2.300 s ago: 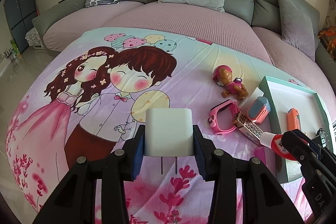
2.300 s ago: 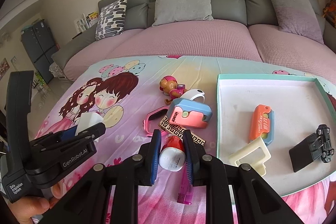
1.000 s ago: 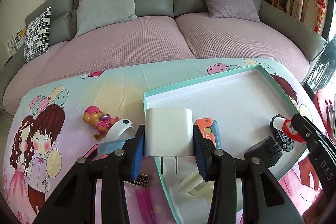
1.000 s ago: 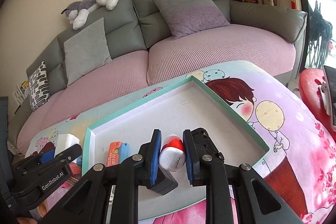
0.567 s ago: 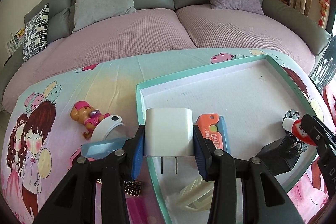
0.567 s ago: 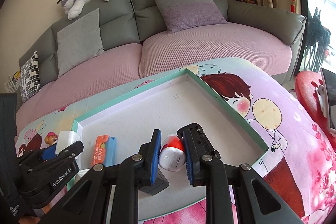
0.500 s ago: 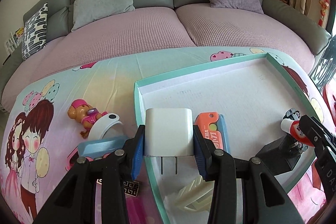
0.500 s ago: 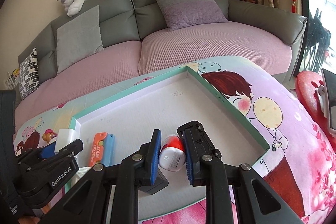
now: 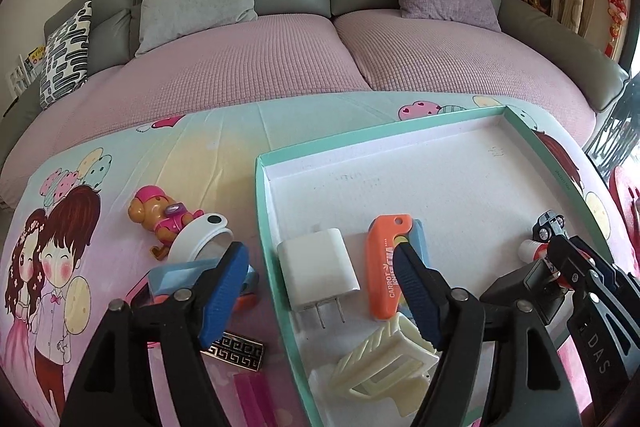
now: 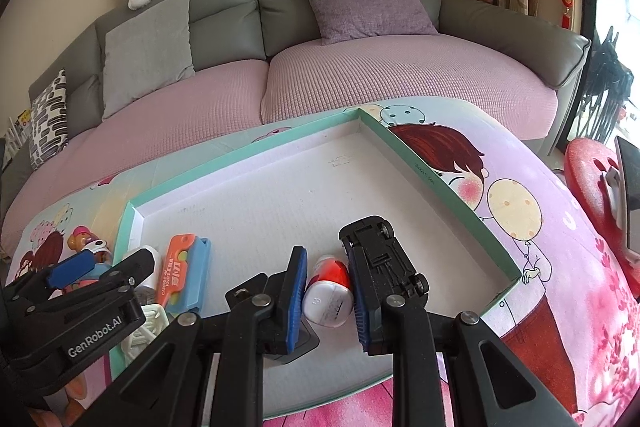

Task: Organize rigid objects
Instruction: 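Carry the charger and red bottle into the teal tray and open both tools, then move the left tool to the pink watch and the right tool to the purple tube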

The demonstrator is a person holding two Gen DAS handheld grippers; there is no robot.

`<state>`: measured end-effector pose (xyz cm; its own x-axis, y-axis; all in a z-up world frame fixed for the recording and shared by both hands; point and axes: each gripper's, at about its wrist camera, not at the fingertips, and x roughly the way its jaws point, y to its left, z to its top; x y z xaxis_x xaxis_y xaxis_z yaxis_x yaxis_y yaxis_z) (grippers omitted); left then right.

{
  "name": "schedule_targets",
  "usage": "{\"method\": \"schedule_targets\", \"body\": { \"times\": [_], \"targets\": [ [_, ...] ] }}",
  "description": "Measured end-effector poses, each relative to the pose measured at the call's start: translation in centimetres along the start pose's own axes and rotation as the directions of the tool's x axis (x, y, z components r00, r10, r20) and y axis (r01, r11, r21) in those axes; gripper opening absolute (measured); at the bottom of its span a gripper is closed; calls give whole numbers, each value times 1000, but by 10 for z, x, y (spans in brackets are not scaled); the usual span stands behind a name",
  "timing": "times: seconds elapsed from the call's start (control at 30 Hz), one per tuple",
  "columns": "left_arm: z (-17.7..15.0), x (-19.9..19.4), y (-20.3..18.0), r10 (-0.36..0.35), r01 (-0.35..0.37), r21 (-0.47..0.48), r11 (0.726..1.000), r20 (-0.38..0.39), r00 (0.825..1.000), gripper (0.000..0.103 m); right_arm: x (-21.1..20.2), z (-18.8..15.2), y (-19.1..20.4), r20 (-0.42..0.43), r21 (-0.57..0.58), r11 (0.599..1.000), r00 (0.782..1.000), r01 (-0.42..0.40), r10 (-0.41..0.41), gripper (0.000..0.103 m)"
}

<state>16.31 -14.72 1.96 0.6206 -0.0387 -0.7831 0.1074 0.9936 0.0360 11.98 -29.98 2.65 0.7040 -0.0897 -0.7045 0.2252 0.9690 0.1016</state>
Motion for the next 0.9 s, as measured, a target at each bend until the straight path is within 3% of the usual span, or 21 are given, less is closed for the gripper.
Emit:
{"method": "schedule_targets", "body": {
  "times": [0.1, 0.17, 0.23, 0.67, 0.9],
  "targets": [
    [0, -1, 1, 13, -13, 1, 1000, -5, 1000, 77, 0, 0, 2, -2, -12, 1000, 1000, 6, -6, 24],
    [0, -3, 3, 20, -20, -3, 1000, -8, 1000, 81, -1, 0, 3, 0, -20, 1000, 1000, 14, -14, 31],
    [-1, -5, 5, 25, -25, -11, 1000, -11, 1000, 84, -2, 0, 2, 5, -16, 1000, 1000, 14, -13, 46],
    [-2, -11, 30, 86, -88, -75, 993, -28, 996, 86, -3, 1, 0, 7, -7, 999, 999, 35, -35, 70],
    [-3, -11, 40, 104, -107, -110, 988, -37, 994, 92, -2, 1, 2, 9, -21, 999, 999, 38, -38, 93]
  ]
}}
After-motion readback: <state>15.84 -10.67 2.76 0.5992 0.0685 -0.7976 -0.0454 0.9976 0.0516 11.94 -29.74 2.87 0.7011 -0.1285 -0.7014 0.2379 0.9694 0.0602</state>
